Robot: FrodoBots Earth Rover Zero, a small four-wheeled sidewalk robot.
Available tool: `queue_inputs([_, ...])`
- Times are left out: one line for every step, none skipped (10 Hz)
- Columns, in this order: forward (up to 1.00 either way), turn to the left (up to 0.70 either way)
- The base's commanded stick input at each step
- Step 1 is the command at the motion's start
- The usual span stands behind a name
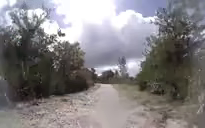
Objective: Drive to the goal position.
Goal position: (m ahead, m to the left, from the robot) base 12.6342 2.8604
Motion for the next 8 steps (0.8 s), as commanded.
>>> queue_inputs([0.70, 0.00])
queue_inputs([0.70, 0.00])
queue_inputs([0.70, 0.00])
queue_inputs([0.70, 0.00])
queue_inputs([0.70, 0.00])
queue_inputs([0.70, 0.00])
queue_inputs([0.70, 0.00])
queue_inputs([0.70, 0.00])
